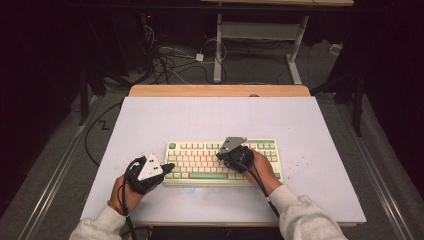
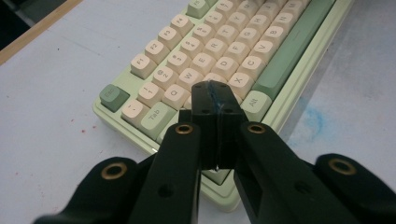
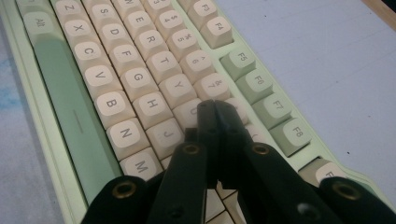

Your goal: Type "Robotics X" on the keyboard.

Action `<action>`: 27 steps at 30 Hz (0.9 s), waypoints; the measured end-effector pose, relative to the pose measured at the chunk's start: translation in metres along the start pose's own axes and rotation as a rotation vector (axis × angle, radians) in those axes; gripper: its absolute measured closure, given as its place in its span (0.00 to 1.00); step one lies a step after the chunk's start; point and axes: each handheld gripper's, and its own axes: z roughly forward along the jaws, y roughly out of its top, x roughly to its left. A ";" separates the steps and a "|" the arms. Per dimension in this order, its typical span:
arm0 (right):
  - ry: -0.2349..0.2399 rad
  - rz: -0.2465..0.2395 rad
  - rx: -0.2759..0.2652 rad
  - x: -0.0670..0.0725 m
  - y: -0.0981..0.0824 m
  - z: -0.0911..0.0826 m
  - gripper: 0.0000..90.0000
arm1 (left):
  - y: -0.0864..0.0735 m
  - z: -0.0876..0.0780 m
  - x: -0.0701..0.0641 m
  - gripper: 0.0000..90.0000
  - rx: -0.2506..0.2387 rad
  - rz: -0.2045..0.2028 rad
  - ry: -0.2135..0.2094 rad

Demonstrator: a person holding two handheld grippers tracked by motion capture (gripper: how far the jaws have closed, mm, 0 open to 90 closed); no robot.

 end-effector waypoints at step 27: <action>-0.043 0.063 -0.193 -0.003 -0.013 -0.057 1.00 | 0.002 0.003 -0.002 0.97 0.010 0.007 0.002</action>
